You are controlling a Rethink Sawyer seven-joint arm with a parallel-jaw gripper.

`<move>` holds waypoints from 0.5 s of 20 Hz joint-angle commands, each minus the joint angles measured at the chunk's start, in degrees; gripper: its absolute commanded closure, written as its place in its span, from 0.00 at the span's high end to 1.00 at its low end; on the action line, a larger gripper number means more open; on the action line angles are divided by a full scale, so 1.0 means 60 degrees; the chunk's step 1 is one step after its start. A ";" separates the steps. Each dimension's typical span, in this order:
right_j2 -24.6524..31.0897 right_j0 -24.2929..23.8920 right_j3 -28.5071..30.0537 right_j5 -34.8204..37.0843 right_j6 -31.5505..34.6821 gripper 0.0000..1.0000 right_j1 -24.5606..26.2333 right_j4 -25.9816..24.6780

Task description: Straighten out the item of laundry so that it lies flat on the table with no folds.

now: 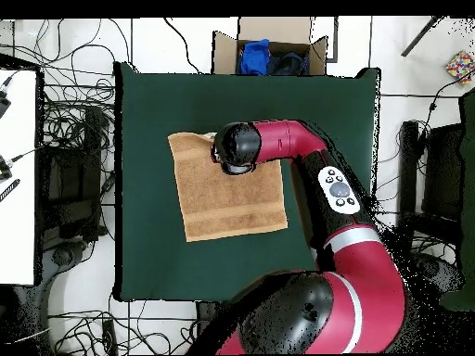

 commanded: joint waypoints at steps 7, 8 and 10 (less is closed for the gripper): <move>0.0318 0.0188 -0.0121 -0.0887 -0.0911 1.00 0.0276 -0.0436; 0.0481 0.0105 -0.0125 -0.1274 -0.0990 1.00 0.0319 -0.0473; 0.0736 0.0011 -0.0184 -0.1708 -0.1313 1.00 0.0399 -0.0577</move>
